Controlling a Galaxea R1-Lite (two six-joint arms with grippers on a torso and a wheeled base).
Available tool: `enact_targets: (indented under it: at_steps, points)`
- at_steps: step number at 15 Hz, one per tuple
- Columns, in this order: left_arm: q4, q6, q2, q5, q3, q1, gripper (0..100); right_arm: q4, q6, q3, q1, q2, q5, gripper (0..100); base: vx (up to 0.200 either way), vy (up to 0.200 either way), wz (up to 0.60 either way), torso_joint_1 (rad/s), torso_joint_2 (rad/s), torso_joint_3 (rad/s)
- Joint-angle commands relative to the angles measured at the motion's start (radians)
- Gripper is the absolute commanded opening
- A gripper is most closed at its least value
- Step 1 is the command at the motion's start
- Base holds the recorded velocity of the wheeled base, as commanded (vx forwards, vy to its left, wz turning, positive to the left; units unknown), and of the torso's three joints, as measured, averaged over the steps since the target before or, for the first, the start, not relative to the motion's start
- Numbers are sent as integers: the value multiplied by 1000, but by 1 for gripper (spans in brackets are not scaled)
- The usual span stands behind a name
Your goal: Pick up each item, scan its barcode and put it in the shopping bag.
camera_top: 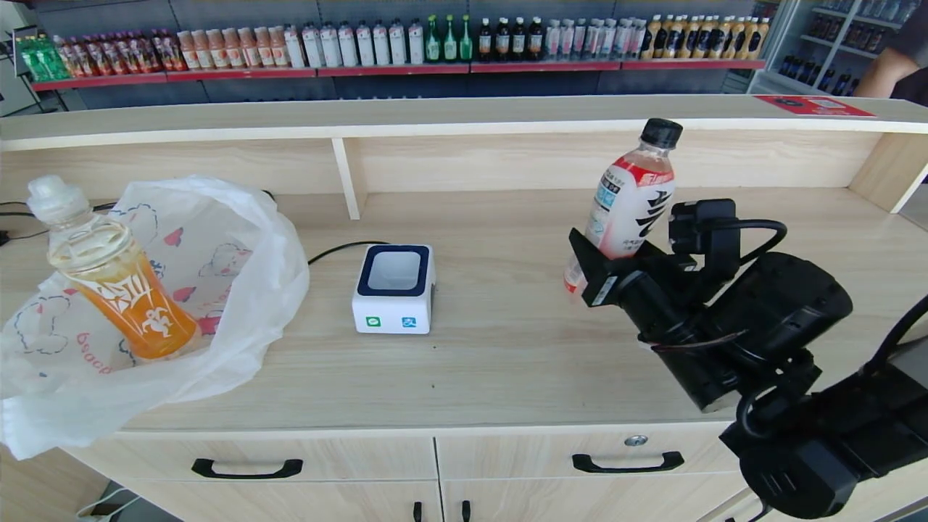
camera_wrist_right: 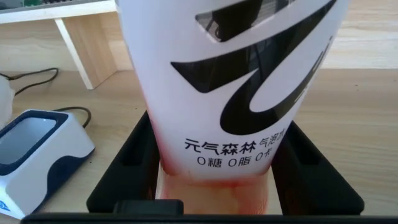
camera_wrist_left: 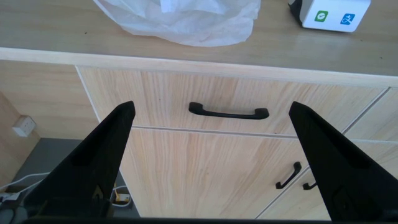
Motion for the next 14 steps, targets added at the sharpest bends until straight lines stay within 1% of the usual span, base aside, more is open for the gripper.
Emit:
enact_targets:
  at_steps: [1,2,3,4,5,6,9,11,14]
  points:
    - [0,1,0,0,0,0,100,-1,-1,79,43,-83,-2,0,0,0,0,0,0,0]
    - [0,1,0,0,0,0,100,-1,0,131,46,-106,-2,0,0,0,0,0,0,0]
    - [0,1,0,0,0,0,100,-1,3,143,49,-126,-2,0,0,0,0,0,0,0]
    - [0,1,0,0,0,0,100,-1,11,155,78,-144,-3,0,0,0,0,0,0,0]
    - [0,1,0,0,0,0,100,-1,25,175,124,-156,-5,0,0,0,0,0,0,0]
    - [0,1,0,0,0,0,100,-1,28,186,192,-166,-5,0,0,0,0,0,0,0]
    - [0,1,0,0,0,0,100,-1,59,175,363,-155,-5,0,0,0,0,0,0,0]
    - [0,1,0,0,0,0,100,-1,69,160,411,-130,-3,0,0,0,0,0,0,0]
    - [0,1,0,0,0,0,100,-1,135,137,475,-135,-3,0,0,0,0,0,0,0]
